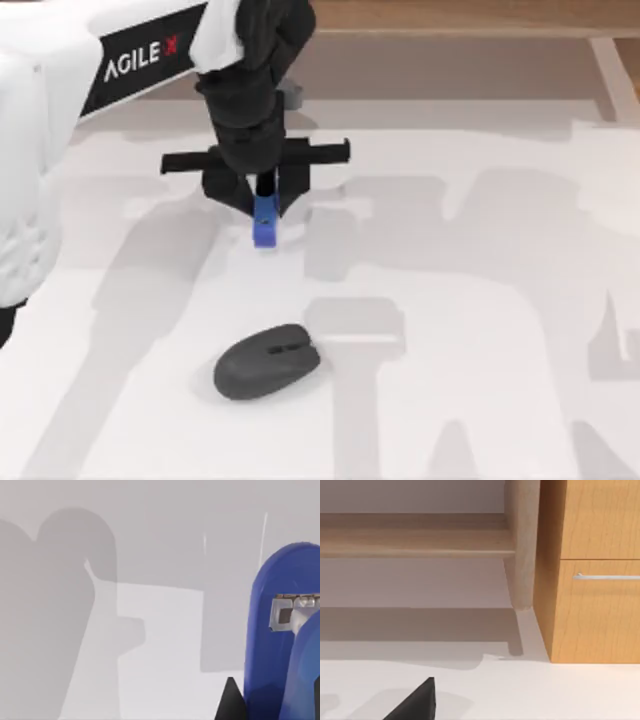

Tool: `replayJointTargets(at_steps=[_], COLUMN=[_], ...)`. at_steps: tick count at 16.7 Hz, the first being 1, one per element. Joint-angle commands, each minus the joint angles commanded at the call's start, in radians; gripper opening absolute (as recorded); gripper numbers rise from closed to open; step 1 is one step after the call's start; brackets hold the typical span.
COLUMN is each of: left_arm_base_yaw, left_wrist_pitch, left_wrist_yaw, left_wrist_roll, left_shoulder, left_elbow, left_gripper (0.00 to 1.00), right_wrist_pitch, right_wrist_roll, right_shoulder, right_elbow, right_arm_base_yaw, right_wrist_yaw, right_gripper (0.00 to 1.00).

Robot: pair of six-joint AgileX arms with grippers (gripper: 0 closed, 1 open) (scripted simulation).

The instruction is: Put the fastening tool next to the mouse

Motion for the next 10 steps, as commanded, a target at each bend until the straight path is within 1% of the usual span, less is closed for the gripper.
replayJointTargets(at_steps=[10], left_arm_base_yaw=[-0.001], left_wrist_pitch=[0.014], left_wrist_yaw=[0.005], left_wrist_roll=[-0.009], left_shoulder=[-0.005], left_elbow=[0.001], left_gripper=[0.00], right_wrist_pitch=[0.000], right_wrist_roll=[0.000], right_shoulder=[0.000], right_elbow=[0.000], right_arm_base_yaw=[0.000], right_wrist_yaw=[0.000], right_gripper=[1.00])
